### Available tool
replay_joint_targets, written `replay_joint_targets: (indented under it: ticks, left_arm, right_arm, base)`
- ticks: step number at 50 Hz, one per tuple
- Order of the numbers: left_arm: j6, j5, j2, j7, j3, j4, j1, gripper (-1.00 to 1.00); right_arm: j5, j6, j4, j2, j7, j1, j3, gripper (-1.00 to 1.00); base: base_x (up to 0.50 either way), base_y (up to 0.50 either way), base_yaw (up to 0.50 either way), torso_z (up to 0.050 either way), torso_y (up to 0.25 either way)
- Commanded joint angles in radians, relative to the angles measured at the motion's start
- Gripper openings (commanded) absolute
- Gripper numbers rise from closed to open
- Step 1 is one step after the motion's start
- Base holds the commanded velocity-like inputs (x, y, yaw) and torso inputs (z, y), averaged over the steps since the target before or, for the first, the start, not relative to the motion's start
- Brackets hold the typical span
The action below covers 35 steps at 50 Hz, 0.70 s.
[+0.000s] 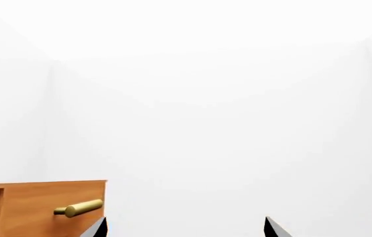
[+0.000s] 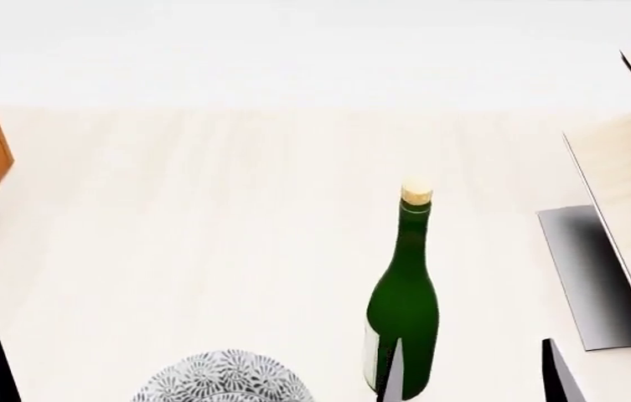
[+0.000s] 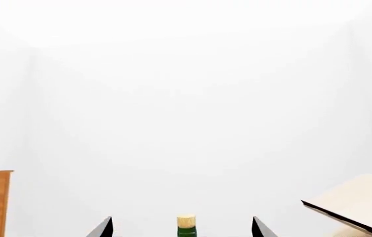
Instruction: Put the wine bottle on the wine rack.
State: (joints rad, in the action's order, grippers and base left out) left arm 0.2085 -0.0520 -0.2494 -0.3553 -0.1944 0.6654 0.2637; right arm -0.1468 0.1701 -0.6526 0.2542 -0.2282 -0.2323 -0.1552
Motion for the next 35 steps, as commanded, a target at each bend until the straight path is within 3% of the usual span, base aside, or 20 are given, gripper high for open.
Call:
replay_joint_targets:
  ticks: [1,35]
  left_arm:
    - [-0.002,0.002,-0.006,-0.006,-0.004,0.001,-0.001,1.00]
    - [-0.005,0.002,-0.020,-0.024,-0.018,-0.002,-0.006,1.00]
  right_arm:
    - [-0.016,-0.005,-0.004,0.009,-0.003,0.001,-0.003,1.00]
    - [-0.028,0.000,0.001,0.027,-0.015,0.003,-0.016,1.00]
  base:
    - [0.00,-0.17,0.00,0.000,0.000]
    - [0.00,-0.18,0.00,0.000,0.000]
